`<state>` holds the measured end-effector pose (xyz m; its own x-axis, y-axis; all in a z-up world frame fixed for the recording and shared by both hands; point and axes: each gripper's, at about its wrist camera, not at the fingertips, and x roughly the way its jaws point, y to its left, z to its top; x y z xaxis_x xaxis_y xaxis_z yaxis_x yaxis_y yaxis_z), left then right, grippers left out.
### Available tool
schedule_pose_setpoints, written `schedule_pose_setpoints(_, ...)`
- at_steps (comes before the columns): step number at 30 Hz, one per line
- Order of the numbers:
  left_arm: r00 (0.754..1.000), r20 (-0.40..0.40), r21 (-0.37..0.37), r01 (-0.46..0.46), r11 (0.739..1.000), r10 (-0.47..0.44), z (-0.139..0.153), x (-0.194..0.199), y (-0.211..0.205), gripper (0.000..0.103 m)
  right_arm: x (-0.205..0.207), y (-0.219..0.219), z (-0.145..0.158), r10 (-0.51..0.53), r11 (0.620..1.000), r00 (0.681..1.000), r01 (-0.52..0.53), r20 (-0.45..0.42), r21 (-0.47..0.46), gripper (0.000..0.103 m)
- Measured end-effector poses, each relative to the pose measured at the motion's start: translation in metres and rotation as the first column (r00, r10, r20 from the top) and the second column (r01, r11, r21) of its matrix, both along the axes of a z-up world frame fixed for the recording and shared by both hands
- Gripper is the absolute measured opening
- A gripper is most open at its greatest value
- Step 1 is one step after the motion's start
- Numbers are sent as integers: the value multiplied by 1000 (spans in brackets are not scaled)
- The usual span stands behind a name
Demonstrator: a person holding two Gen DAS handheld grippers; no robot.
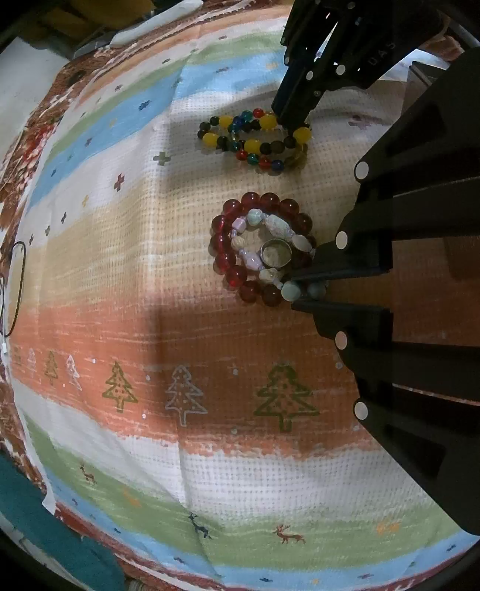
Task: Organize jewelry
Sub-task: 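Grasp the white bead bracelet with the left tool while the right tool grasps the yellow-and-black bracelet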
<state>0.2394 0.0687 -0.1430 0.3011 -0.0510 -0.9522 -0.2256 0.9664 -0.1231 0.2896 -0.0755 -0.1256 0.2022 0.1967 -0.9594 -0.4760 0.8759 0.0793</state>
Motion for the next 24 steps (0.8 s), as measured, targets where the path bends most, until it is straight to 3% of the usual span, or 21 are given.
schedule_pose_setpoints(6, 1000, 12, 10, -1, 1000, 1, 8, -2, 0, 10, -1, 1, 6, 7, 1000, 1000, -7, 24, 1, 3)
schedule_pose_setpoints(24, 996, 92, 8, 7, 1000, -8, 47, -10, -10, 10, -7, 0, 31, 9, 1000, 998, -11, 56, 25, 1)
